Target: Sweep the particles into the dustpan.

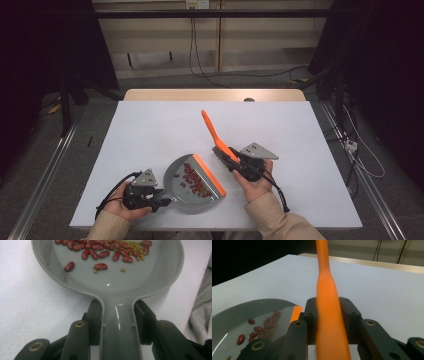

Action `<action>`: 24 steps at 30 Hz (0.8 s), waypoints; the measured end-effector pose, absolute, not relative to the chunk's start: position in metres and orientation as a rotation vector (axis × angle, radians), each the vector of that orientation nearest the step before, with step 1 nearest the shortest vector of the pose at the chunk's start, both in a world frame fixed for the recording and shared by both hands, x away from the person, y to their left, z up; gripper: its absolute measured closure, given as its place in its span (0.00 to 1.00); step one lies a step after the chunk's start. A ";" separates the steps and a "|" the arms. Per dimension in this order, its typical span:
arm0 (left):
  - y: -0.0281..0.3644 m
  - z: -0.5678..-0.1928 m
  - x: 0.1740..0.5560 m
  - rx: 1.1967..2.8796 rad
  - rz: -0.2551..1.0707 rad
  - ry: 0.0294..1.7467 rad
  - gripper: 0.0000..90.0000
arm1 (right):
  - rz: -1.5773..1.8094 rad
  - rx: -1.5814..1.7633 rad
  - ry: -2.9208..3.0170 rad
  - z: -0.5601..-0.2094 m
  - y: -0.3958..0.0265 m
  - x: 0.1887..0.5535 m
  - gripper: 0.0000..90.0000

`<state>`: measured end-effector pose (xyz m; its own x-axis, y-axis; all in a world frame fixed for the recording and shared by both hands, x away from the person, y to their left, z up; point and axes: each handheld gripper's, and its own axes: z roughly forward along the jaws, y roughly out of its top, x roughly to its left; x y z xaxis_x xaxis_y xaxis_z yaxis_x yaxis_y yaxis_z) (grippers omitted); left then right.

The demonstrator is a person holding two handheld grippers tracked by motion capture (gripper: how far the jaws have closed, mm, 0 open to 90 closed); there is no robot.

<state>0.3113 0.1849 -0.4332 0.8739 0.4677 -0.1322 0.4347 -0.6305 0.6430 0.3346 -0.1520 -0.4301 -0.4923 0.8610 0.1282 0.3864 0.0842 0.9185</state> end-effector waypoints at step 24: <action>0.191 -0.428 0.324 2.178 0.201 0.730 0.70 | 1.369 1.230 1.910 -0.426 -0.187 0.339 0.78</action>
